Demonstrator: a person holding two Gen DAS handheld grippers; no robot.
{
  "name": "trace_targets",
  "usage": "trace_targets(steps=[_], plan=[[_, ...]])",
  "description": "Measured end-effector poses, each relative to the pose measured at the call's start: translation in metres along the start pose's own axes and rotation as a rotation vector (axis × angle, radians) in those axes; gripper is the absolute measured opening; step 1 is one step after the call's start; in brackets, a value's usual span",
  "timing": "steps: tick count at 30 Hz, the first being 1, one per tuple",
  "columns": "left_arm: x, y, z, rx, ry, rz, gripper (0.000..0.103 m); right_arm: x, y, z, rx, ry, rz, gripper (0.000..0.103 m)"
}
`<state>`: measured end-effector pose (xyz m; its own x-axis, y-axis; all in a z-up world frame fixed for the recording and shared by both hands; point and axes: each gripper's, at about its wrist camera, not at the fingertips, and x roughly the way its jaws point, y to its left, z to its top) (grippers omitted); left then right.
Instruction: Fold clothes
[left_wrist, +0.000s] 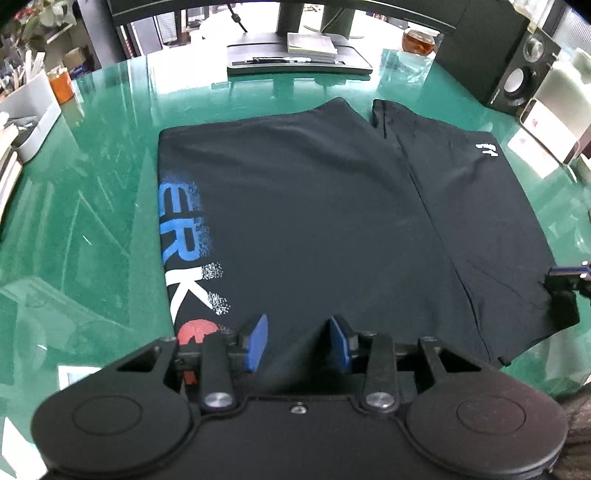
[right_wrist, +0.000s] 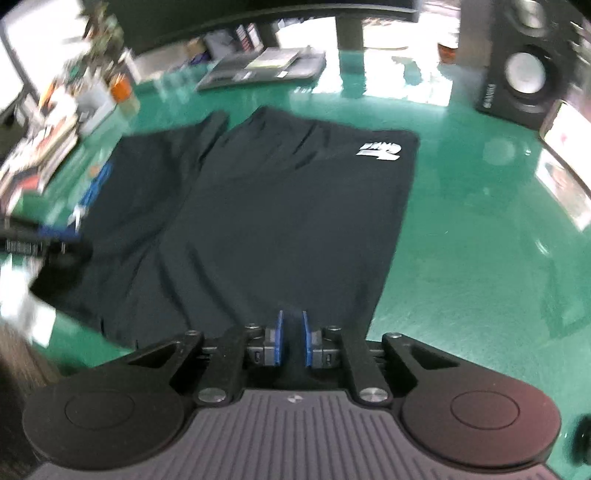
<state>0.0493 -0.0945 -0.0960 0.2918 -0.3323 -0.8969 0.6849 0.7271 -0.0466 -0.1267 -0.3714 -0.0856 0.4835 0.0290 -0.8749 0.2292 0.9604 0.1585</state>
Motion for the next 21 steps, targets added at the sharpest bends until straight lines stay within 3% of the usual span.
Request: trace_targets(steps=[2, 11, 16, 21], plan=[[0.002, -0.005, -0.001, 0.024, -0.006, 0.024, 0.038, 0.002, -0.001, -0.002, -0.002, 0.017, -0.022, 0.0], [-0.007, -0.005, 0.004, -0.019, 0.001, 0.036, 0.04, 0.003, -0.01, -0.002, 0.042, 0.019, -0.124, 0.0], [-0.019, -0.027, 0.041, 0.078, -0.124, 0.012, 0.044, -0.009, -0.039, 0.007, 0.244, -0.112, -0.127, 0.003], [0.007, -0.084, 0.112, 0.249, -0.257, -0.037, 0.044, 0.01, -0.056, 0.044, 0.317, -0.231, -0.161, 0.003]])
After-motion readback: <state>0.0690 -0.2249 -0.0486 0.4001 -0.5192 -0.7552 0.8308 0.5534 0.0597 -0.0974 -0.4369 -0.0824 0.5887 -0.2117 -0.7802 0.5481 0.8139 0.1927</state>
